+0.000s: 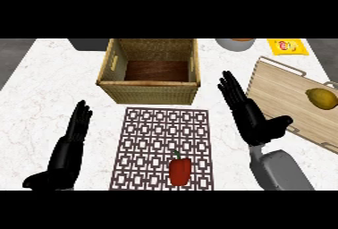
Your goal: Pick the bell pepper from the placemat and place it in the basket
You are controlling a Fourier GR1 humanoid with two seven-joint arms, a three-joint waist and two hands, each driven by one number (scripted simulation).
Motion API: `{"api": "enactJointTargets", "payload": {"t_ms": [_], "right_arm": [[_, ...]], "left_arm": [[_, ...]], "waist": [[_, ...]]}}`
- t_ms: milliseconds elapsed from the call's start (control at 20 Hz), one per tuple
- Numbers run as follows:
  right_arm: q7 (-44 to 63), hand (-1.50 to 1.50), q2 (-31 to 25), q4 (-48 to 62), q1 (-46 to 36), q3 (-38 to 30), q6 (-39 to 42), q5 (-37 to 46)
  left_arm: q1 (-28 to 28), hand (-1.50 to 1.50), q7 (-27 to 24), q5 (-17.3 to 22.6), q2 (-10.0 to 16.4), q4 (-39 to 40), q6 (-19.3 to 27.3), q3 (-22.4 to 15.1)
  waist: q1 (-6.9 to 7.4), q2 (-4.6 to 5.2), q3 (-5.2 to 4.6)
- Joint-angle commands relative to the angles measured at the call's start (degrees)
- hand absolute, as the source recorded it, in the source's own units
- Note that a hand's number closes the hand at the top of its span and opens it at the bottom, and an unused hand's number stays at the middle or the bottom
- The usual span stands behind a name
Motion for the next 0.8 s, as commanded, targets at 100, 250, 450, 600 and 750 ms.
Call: {"api": "enactJointTargets", "payload": {"t_ms": [100,250,450,600,750], "right_arm": [[1.0,1.50,5.3,-2.1,-6.8,4.1,0.1,2.4],[1.9,1.50,9.9,-3.2,-12.4,7.6,-0.6,3.7],[0.7,1.50,11.8,-2.5,-13.0,27.0,-4.0,11.5],[4.3,-1.50,11.9,-0.4,-13.3,34.9,-17.5,19.7],[16.6,-1.50,11.9,0.0,-17.5,37.6,-22.6,26.4]], "left_arm": [[1.3,0.00,8.7,2.6,1.3,8.1,-1.4,2.2],[3.2,0.00,17.8,4.9,2.3,14.5,-3.3,1.3],[1.2,0.00,21.7,5.2,4.2,15.2,-5.8,0.7],[0.7,0.00,22.2,6.5,5.7,14.6,-7.2,2.4],[2.4,0.00,22.9,6.6,6.3,14.0,-7.5,2.4]], "waist": [[-0.86,1.17,0.18],[-0.46,1.54,0.14],[0.38,1.10,0.15],[0.14,0.70,0.09],[-0.68,0.23,0.02]]}}
